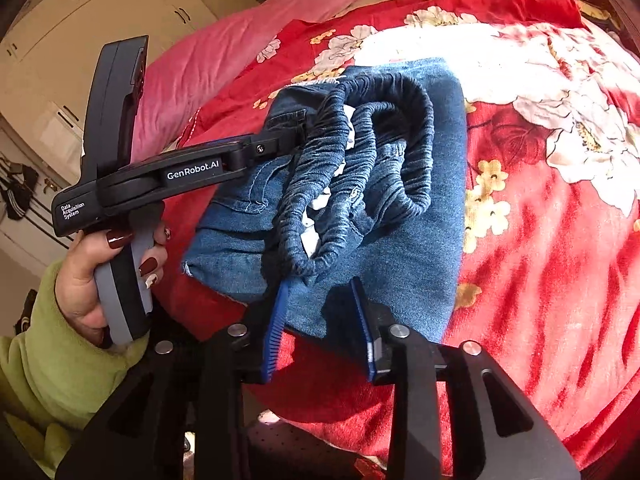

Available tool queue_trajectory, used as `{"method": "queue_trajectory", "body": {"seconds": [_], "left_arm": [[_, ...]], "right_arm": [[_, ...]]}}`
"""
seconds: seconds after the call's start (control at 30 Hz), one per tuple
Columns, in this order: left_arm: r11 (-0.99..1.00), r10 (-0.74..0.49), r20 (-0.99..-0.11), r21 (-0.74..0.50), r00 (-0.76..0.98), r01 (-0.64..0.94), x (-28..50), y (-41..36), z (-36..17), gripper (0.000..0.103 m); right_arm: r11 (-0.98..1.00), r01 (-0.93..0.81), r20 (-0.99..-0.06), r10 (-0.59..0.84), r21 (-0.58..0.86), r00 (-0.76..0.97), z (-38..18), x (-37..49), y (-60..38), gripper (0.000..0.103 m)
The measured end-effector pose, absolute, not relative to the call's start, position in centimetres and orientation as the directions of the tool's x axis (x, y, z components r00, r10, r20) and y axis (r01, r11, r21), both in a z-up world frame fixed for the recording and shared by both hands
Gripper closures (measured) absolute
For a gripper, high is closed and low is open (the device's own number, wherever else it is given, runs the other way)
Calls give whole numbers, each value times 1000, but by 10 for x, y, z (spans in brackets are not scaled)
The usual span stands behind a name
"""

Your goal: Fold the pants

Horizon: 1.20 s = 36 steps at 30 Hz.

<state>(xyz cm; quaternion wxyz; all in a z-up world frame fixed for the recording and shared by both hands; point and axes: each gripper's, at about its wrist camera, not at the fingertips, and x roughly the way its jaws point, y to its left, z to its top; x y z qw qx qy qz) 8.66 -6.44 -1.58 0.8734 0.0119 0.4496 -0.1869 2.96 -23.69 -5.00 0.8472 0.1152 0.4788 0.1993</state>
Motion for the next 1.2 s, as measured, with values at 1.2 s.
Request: {"method": "queue_trajectory", "body": {"seconds": [1.2], "left_arm": [[940, -304, -739, -130, 601, 316, 34, -46, 33, 28]], "right_arm": [[943, -241, -713, 330, 228, 619, 9, -2, -245, 25]]}}
